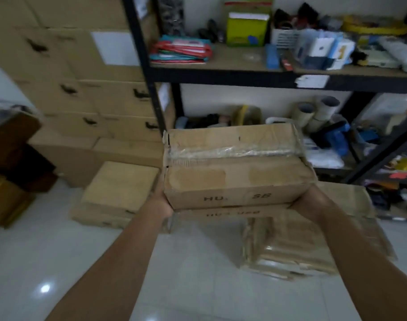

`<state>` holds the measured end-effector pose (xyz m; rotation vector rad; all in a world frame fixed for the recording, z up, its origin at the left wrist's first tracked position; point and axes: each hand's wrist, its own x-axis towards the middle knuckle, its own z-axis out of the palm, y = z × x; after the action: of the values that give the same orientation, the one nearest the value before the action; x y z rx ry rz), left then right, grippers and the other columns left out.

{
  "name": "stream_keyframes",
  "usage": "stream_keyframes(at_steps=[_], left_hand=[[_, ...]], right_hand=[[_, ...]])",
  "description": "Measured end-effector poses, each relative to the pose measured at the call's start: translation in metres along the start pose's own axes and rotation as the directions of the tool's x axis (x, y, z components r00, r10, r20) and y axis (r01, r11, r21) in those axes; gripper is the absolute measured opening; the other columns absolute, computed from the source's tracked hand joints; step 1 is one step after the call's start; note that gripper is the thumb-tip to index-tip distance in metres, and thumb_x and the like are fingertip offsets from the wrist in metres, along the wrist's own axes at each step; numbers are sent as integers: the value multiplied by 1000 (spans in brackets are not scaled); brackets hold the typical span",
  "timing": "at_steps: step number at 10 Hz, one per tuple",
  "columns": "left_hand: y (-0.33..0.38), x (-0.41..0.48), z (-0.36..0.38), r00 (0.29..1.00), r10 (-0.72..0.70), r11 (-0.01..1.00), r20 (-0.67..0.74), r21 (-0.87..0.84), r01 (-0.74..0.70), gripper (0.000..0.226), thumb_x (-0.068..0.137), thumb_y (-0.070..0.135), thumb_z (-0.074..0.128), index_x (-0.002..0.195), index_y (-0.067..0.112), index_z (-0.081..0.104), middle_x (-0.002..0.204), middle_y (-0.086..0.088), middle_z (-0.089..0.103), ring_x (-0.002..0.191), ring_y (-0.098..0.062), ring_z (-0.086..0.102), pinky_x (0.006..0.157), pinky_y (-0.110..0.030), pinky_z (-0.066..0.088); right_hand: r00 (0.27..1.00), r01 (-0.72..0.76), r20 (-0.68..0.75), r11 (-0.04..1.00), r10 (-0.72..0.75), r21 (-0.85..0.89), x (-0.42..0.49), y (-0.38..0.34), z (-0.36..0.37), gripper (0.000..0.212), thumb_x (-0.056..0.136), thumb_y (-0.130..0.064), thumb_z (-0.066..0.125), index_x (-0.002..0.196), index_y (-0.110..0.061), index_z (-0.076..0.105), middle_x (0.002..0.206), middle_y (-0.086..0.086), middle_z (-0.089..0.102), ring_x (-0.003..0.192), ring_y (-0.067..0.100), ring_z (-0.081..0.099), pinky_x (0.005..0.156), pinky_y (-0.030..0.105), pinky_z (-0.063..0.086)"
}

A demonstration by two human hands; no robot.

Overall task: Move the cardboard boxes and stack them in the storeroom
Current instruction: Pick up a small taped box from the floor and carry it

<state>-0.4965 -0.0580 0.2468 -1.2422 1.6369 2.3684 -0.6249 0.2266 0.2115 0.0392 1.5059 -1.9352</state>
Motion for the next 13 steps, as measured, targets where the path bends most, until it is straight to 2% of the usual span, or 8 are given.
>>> stream_keyframes(at_steps=[1, 2, 3, 5, 6, 9, 12, 13], left_hand=[[18, -33, -70, 984, -140, 941, -109, -325, 98, 39, 103, 39, 35, 85, 9, 53, 58, -14, 62, 63, -32, 52, 46, -33, 51], [17, -32, -169, 987, -131, 928, -92, -361, 90, 52, 100, 48, 37, 120, 5, 57, 68, -15, 65, 69, -35, 54, 25, -32, 41], [11, -40, -262, 979, -101, 941, -179, -336, 36, 60, 92, 58, 49, 126, 11, 64, 110, -19, 70, 97, -38, 65, 74, -52, 58], [6, -70, -411, 960, 97, 958, -261, -237, -161, 44, 99, 46, 41, 84, 18, 71, 81, -8, 75, 66, -25, 72, 58, -35, 56], [7, -63, -477, 929, 104, 948, -356, -248, -202, 42, 100, 44, 42, 83, 17, 69, 77, -7, 75, 63, -25, 71, 56, -37, 56], [52, 16, -641, 889, 42, 947, -455, -266, -181, 31, 103, 30, 40, 84, 16, 61, 60, 1, 70, 53, -16, 67, 47, -26, 51], [133, 110, -773, 924, 21, 981, -383, -173, -93, 37, 105, 28, 34, 89, 16, 65, 68, -5, 70, 50, -14, 65, 40, -24, 48], [153, 145, -828, 946, -95, 988, -311, -147, 51, 40, 106, 31, 26, 115, 9, 58, 71, -10, 73, 54, -29, 68, 41, -38, 51]], right_hand=[[988, -82, -124, 996, 87, 42, 3, 11, 94, 26, 94, -44, 47, 99, -23, 63, 107, 6, 65, 91, 23, 61, 88, 47, 49], [982, -116, -161, 990, 102, -78, 18, 48, 169, 26, 103, -23, 33, 92, -21, 57, 112, 10, 62, 83, 22, 56, 80, 43, 46], [987, -136, -113, 974, 117, -182, 34, 94, 239, 25, 102, -26, 36, 107, -24, 60, 119, 8, 63, 102, 28, 58, 93, 47, 46], [988, -151, -35, 930, 148, -334, 48, 160, 401, 26, 103, -29, 36, 100, -25, 61, 118, 20, 61, 110, 39, 56, 89, 51, 51], [974, -166, 77, 900, 214, -402, 70, 183, 467, 29, 102, -34, 33, 96, -33, 61, 123, 10, 60, 115, 37, 52, 103, 55, 41], [940, -163, 170, 825, 297, -541, 193, 210, 639, 28, 100, -14, 33, 94, -19, 60, 90, 4, 61, 82, 21, 53, 68, 31, 42], [935, -171, 190, 851, 299, -497, 294, 228, 773, 23, 100, -35, 44, 112, -27, 62, 120, 13, 63, 113, 35, 57, 100, 55, 45], [944, -164, 187, 880, 271, -446, 319, 249, 807, 25, 101, -34, 41, 118, -27, 59, 117, 6, 64, 115, 33, 55, 103, 55, 43]])
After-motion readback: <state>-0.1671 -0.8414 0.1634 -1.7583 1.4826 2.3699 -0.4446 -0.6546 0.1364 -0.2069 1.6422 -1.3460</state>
